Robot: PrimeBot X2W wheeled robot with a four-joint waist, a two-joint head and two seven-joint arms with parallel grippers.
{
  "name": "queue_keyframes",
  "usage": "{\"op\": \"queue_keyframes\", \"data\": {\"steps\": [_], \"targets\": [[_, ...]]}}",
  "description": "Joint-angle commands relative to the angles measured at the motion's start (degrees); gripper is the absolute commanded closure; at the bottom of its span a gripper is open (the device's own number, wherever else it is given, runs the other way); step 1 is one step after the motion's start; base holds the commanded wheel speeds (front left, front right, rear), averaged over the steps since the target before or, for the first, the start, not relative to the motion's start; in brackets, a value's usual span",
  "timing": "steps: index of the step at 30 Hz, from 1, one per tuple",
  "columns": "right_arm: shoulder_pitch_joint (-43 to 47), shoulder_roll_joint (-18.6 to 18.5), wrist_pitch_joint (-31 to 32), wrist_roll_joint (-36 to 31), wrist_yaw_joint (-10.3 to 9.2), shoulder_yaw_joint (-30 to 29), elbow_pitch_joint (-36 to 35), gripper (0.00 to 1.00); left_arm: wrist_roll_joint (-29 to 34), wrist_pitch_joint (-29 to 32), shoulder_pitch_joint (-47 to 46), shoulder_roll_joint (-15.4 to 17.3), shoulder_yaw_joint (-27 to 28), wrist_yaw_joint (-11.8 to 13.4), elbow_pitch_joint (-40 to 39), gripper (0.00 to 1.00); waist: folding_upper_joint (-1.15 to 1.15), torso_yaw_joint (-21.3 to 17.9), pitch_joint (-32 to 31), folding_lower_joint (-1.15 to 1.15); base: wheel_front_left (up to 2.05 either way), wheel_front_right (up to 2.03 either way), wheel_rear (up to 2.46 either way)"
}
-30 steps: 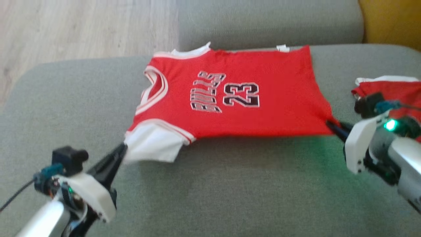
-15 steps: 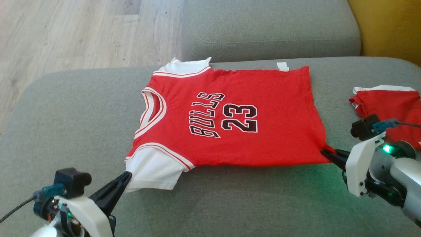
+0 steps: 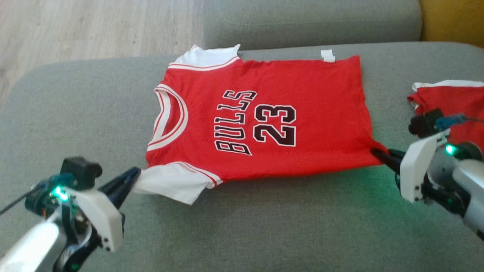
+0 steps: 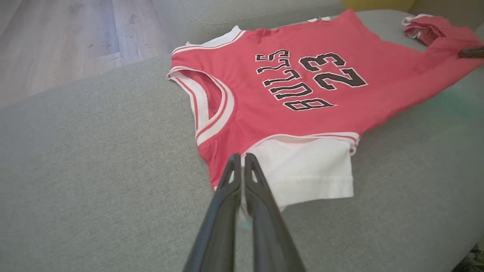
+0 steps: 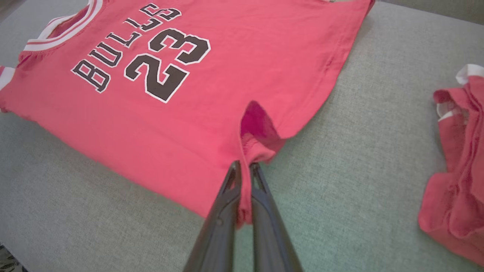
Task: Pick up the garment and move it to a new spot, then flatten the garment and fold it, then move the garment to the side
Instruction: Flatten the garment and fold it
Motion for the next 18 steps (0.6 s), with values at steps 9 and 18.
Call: {"op": "queue_keyframes", "data": {"steps": [9,18], "targets": [[-5.9,1.3,4.7,1.6,-0.05,-1.9,2.7,1.0,4.1,5.4,-16.8,1.2,0.2,-1.5,5.7,1.0,0.0,-0.3,4.1,-0.01,0.0,0.0,0.0],[-9.9,3.8,7.0,1.5,-0.05,-2.3,6.1,1.0,7.7,7.2,-28.4,-0.5,-3.8,-3.0,14.3,1.0,0.0,-1.1,8.0,-0.01,0.0,0.0,0.0]]}}
